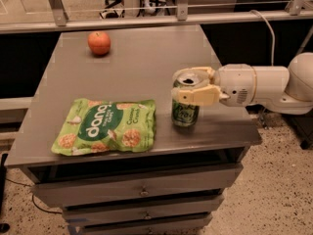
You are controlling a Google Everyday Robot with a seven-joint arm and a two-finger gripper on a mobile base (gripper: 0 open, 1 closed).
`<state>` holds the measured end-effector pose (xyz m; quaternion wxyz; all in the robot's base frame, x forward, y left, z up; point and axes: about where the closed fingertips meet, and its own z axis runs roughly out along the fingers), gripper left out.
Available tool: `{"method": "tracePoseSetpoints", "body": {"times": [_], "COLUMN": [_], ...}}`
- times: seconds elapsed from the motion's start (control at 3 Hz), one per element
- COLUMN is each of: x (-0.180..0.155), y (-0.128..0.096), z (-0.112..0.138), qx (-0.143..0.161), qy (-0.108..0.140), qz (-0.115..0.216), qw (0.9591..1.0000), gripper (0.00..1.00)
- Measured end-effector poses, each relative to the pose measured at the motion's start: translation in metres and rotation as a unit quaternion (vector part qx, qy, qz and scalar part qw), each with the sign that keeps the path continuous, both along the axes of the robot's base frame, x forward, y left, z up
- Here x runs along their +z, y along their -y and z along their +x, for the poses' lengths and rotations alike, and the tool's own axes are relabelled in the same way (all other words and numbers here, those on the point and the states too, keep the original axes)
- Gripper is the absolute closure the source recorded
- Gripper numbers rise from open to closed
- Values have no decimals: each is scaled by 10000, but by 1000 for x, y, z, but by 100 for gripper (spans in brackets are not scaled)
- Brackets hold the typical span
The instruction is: Move green can near green rice chip bag
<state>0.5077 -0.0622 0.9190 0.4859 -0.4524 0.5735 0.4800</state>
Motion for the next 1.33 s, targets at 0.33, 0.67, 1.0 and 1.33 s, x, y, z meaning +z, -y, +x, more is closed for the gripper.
{"method": "tracePoseSetpoints", "body": {"times": [0.33, 0.67, 1.0, 1.33], "x": [-3, -6, -8, -10], "y": [-16, -23, -26, -28], "z": [-11, -19, -25, -29], "qx": [173, 254, 288, 304], "qy": [77, 222, 333, 375], "qz": [70, 85, 109, 166], "qw": [9998, 9994, 9990, 9987], "gripper": [82, 59, 35, 13]}}
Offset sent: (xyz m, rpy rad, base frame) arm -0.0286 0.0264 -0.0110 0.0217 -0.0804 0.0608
